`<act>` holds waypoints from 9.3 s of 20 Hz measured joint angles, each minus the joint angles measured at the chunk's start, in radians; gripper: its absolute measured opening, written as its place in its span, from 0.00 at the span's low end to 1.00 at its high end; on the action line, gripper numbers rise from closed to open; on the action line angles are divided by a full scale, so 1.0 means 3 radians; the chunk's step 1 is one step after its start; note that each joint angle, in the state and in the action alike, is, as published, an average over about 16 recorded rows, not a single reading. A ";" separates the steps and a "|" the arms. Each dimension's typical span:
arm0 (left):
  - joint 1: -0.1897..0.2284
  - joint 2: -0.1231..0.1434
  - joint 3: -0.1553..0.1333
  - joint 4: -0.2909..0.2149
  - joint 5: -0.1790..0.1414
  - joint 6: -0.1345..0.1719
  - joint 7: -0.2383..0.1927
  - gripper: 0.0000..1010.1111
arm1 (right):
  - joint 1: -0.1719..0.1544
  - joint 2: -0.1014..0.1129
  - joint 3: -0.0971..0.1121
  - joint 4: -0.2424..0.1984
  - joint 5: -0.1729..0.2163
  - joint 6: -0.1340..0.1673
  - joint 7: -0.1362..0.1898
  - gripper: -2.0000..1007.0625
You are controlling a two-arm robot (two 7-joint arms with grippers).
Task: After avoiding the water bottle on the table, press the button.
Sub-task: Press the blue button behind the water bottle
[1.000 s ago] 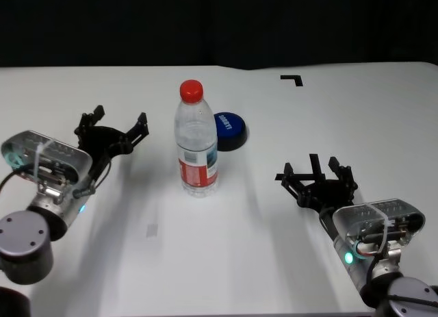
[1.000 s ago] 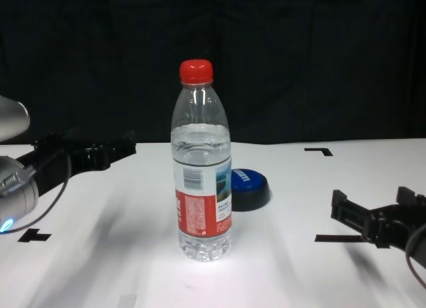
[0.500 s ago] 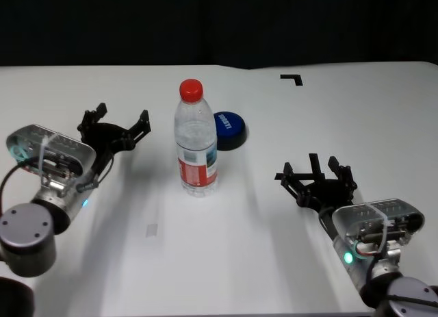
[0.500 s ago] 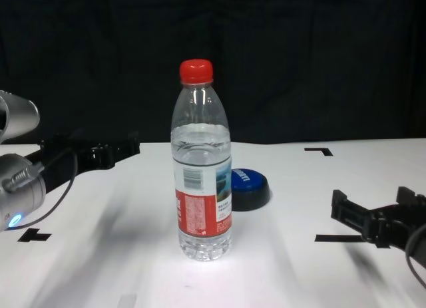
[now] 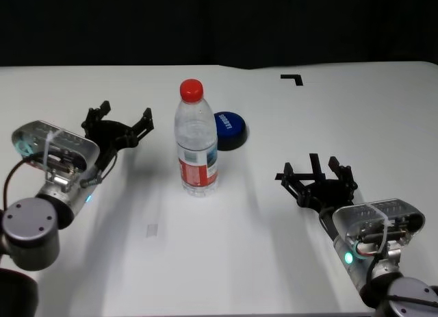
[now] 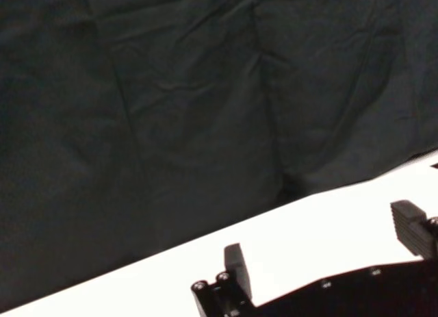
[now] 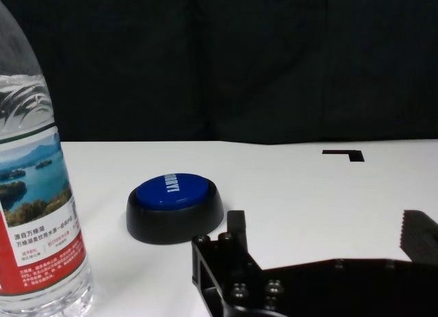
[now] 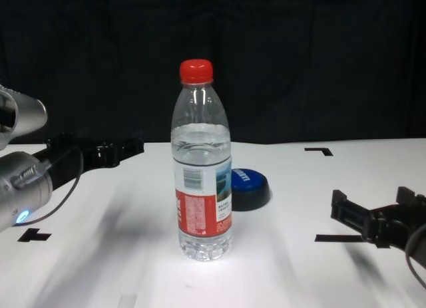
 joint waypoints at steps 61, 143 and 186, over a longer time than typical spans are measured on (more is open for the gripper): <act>-0.0752 -0.0193 0.0221 0.0957 0.0093 -0.0105 -0.0035 0.99 | 0.0000 0.0000 0.0000 0.0000 0.0000 0.0000 0.0000 1.00; -0.0196 -0.0140 -0.0004 0.0149 0.0186 0.0013 0.0219 0.99 | 0.0000 0.0000 0.0000 0.0000 0.0000 0.0000 0.0000 1.00; 0.0555 -0.0152 -0.0257 -0.0763 0.0295 0.0225 0.0318 0.99 | 0.0000 0.0000 0.0000 0.0000 0.0000 0.0000 0.0000 1.00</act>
